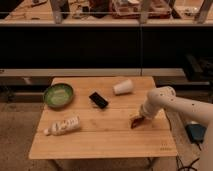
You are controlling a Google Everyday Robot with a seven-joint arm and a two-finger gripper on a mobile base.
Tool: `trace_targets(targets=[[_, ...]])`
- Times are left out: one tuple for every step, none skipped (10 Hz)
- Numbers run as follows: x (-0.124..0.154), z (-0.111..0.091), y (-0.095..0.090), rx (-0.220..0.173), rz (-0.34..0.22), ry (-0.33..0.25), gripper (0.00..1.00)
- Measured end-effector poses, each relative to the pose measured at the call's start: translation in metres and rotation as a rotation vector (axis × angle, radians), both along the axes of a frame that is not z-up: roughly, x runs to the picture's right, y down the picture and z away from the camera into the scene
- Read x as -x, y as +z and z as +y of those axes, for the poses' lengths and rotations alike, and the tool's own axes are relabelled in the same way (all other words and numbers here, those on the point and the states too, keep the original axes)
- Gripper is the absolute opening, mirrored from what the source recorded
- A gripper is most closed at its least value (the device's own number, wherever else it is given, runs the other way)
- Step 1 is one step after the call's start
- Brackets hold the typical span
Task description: Place the pepper in the ceramic bowl
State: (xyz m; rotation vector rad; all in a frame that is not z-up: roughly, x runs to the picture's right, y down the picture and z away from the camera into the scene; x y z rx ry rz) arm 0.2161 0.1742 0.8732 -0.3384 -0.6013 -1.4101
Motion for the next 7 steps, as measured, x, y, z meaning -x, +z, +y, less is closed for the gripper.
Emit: trace_targets(targets=[[0.012,-0.004,0.001,0.009,-0.024,-0.020,0.42],[0.019,-0.006,0.002,0.017,-0.039,-0.034,0.34],[0.029,-0.008,0.004,0.026,-0.060,-0.050,0.27],[0.044,-0.008,0.007,0.048,-0.093,-0.077,0.23],[0.061,-0.008,0.010,0.077,-0.128,-0.104,0.22],[0.074,-0.011,0.012,0.092,-0.155,-0.124,0.22],[0.090,-0.020,0.012,0.102,-0.186,-0.147,0.22]])
